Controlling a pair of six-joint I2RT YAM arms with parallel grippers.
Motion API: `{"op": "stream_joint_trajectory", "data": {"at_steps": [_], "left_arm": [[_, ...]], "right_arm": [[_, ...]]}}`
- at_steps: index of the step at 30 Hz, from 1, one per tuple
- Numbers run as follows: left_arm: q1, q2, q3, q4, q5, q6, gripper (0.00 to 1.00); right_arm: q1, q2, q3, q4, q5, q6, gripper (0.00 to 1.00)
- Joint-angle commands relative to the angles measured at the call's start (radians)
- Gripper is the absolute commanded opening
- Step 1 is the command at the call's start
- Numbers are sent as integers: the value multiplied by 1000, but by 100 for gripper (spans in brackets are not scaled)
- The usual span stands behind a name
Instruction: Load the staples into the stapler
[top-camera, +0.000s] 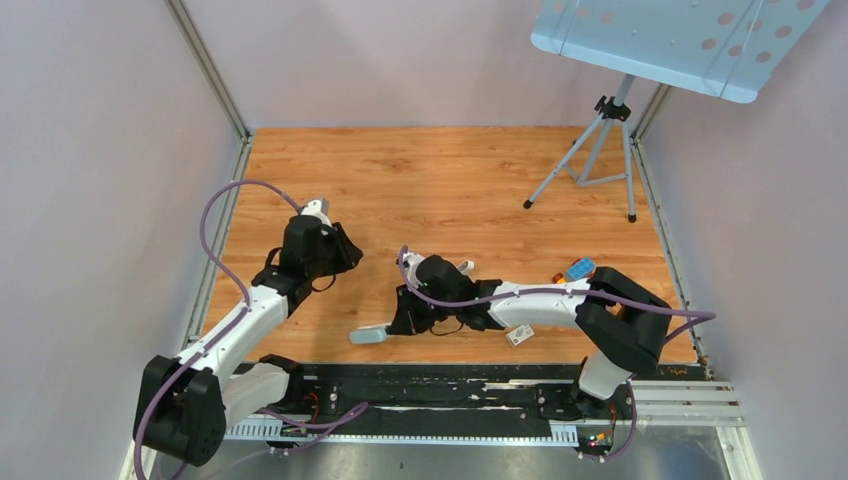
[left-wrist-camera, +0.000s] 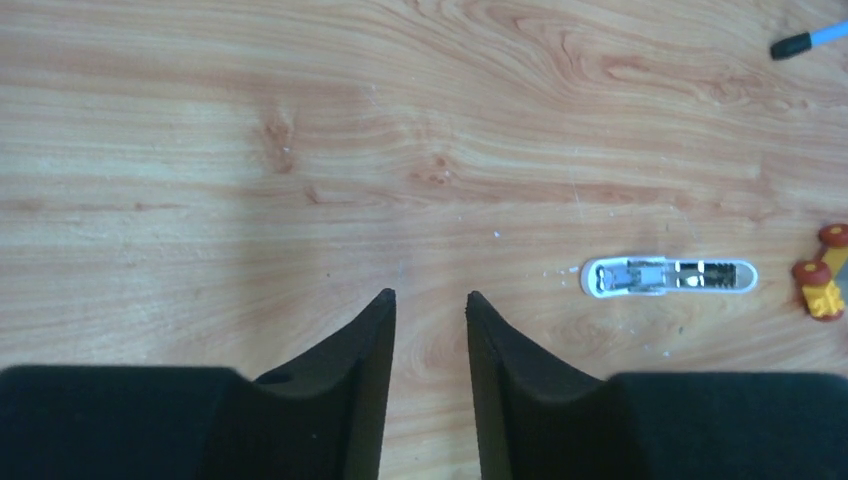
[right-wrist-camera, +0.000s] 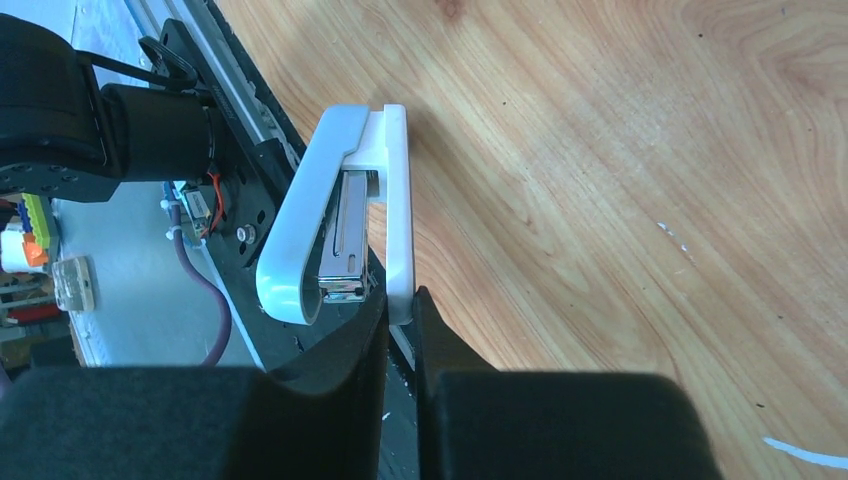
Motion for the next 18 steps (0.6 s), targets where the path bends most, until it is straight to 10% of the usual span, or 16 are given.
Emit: {"op": "stream_joint_trajectory", "data": {"at_steps": [1, 6, 18], "left_arm": [[2, -28, 55, -92, 61, 43, 44], [2, -125, 82, -251, 122, 52, 66], [-117, -545, 6, -106, 374, 471, 56]], "right_arm": [[-33, -46, -19, 1, 13, 75, 0], [-90, -141, -28, -50, 64, 94, 0], [-206, -262, 45, -291, -9, 95, 0]]}}
